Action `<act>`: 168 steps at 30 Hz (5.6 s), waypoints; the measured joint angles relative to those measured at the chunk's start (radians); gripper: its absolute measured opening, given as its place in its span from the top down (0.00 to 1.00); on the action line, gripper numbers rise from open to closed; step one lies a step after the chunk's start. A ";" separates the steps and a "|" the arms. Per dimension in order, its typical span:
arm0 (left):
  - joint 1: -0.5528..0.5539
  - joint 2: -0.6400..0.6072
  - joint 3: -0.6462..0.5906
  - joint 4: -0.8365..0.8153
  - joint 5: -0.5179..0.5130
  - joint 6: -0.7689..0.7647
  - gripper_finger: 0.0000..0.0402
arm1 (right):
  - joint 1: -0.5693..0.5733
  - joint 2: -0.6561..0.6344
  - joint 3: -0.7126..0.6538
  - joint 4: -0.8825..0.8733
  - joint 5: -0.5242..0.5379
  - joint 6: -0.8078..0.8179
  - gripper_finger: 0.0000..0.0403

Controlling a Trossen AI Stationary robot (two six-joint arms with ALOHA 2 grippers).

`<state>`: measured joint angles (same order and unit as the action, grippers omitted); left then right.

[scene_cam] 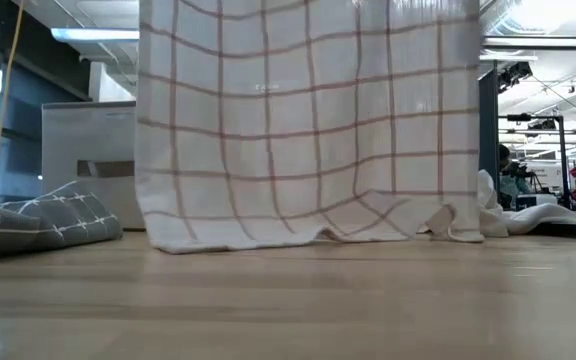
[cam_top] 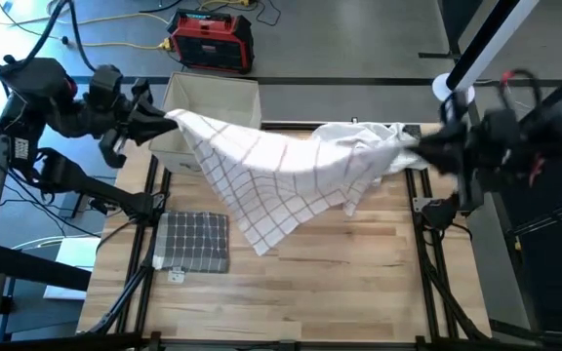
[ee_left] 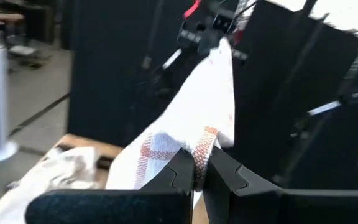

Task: Fold towel
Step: Fold the bottom white towel

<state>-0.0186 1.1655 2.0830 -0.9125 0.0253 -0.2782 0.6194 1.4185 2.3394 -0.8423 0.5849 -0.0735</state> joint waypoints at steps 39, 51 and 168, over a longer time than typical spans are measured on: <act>-0.232 0.154 -0.131 0.145 -0.386 0.095 0.99 | 0.483 0.091 -0.070 0.774 0.977 -0.711 0.99; -0.034 0.157 -0.198 -0.081 -0.298 0.072 0.99 | 0.300 -0.084 -0.249 -0.393 0.899 0.645 0.99; -0.187 0.211 -1.155 0.065 0.041 0.062 0.62 | 0.256 0.335 -1.286 0.372 -0.760 2.351 0.66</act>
<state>-0.2051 1.3766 0.9283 -0.8479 0.0666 -0.2164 0.8749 1.7535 1.0533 -0.4702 -0.1755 2.2780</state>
